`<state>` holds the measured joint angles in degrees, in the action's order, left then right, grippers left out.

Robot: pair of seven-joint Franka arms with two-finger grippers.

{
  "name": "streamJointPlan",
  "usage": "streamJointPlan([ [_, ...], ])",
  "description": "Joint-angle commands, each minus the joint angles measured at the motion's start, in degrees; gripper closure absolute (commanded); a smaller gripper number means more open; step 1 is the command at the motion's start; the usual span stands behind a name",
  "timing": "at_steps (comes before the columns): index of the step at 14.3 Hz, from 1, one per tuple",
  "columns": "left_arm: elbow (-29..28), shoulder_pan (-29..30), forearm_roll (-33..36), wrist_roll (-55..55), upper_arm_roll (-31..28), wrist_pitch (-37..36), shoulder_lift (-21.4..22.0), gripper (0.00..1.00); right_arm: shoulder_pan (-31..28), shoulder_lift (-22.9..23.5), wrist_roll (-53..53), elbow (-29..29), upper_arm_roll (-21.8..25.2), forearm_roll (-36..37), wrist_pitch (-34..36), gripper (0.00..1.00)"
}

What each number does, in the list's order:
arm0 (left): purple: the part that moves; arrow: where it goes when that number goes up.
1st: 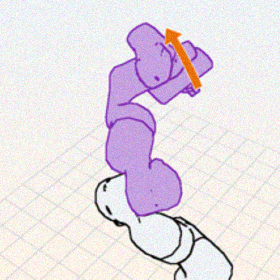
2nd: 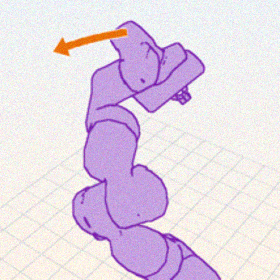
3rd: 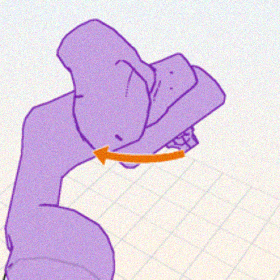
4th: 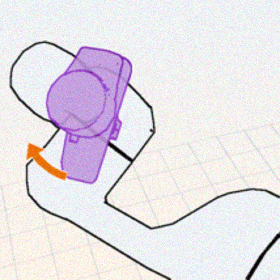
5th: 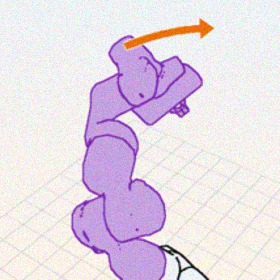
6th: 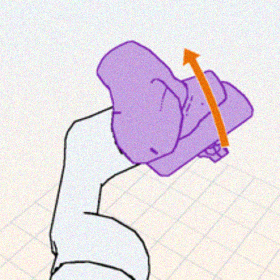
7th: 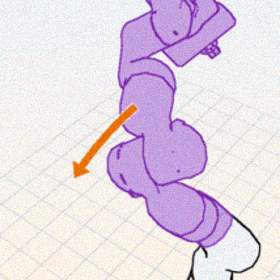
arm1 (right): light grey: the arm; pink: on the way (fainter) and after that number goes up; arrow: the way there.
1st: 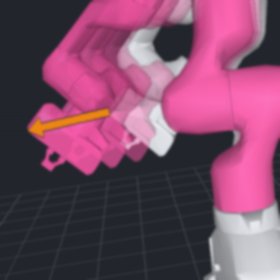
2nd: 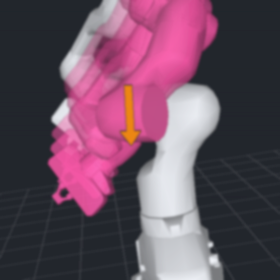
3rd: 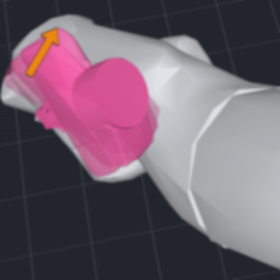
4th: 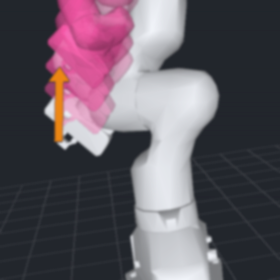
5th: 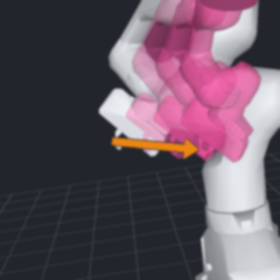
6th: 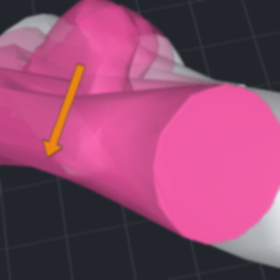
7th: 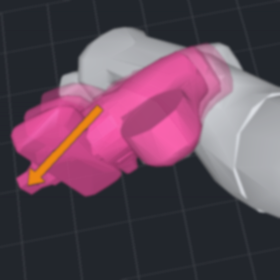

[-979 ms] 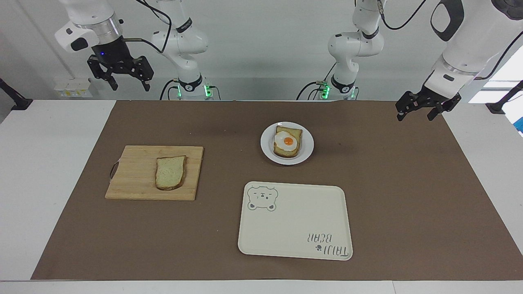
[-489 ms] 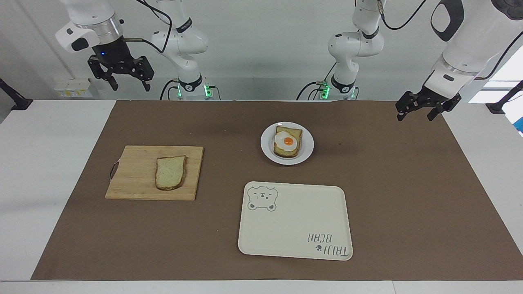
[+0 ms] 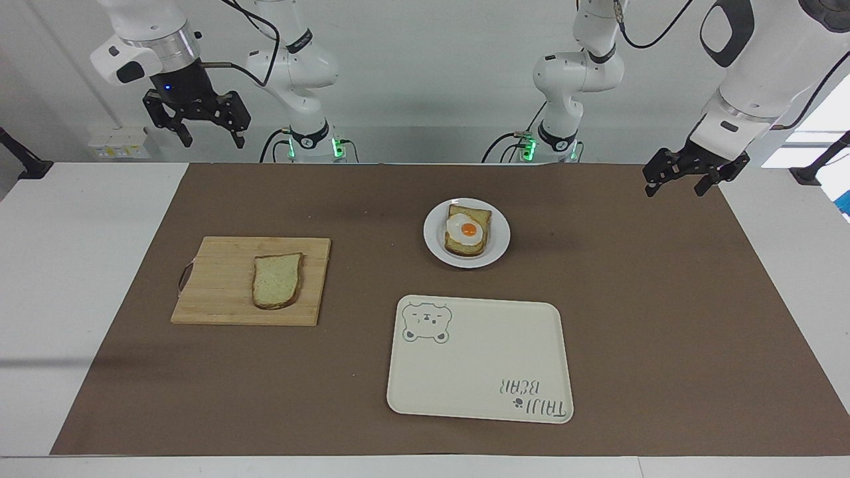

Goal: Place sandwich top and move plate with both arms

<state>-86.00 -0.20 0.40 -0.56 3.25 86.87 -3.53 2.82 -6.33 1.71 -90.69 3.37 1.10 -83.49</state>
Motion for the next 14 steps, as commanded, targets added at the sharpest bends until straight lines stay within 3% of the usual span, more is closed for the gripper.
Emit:
streamJointPlan([
  [1,-1.5,0.4,-0.5,-0.1,0.0,-0.4,1.4,0.00,-0.4,-0.3,-1.0,-0.6,-0.2,0.6,-0.6,0.00],
  [14,-1.5,0.4,-0.5,-0.1,0.0,-0.4,1.4,0.00,-0.8,-0.7,-1.1,-0.7,0.2,-0.6,-0.7,0.00],
])
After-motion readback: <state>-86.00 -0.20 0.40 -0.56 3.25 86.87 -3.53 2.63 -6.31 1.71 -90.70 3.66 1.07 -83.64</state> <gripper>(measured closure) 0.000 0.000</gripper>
